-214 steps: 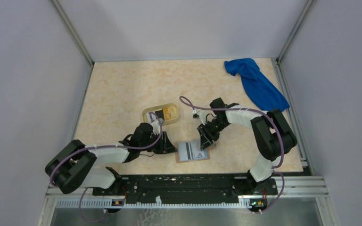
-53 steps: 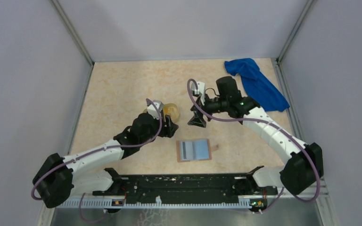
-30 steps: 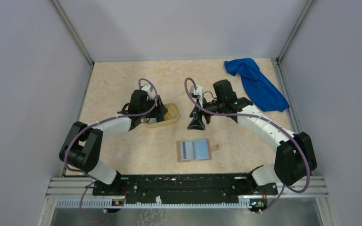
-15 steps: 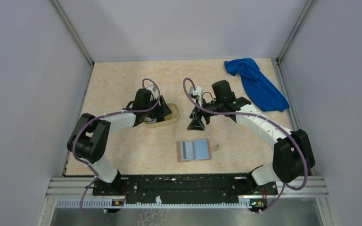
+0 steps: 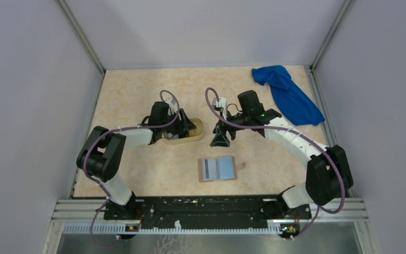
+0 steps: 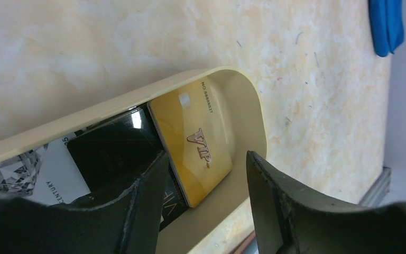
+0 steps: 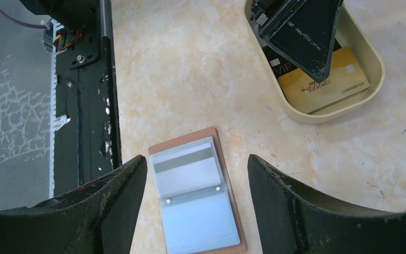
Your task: Put the credit cards into the card holder
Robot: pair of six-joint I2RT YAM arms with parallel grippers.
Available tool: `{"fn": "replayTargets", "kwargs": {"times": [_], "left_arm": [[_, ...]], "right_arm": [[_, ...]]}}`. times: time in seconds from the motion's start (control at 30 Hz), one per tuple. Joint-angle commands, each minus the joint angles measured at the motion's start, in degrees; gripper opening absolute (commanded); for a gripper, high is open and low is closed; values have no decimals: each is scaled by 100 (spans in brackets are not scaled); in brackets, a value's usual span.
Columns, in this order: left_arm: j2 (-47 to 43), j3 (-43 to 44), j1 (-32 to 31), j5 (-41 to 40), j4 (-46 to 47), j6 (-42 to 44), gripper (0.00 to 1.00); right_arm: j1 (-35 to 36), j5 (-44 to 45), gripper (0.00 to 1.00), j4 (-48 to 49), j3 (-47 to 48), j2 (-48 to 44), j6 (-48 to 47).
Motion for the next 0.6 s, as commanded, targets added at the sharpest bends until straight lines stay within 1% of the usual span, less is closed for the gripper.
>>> {"fn": "replayTargets", "kwargs": {"times": [0.0, 0.1, 0.3, 0.57], "left_arm": [[-143, -153, 4, 587, 733, -412, 61], [-221, -252, 4, 730, 984, -571, 58], [-323, -385, 11, 883, 1266, -731, 56], [46, -335, 3, 1162, 1543, -839, 53]], "right_arm": [[-65, -120, 69, 80, 117, -80, -92], [-82, -130, 69, 81, 116, -107, -100], [-91, -138, 69, 80, 119, -125, -99], [-113, -149, 69, 72, 116, -134, -108]]}}
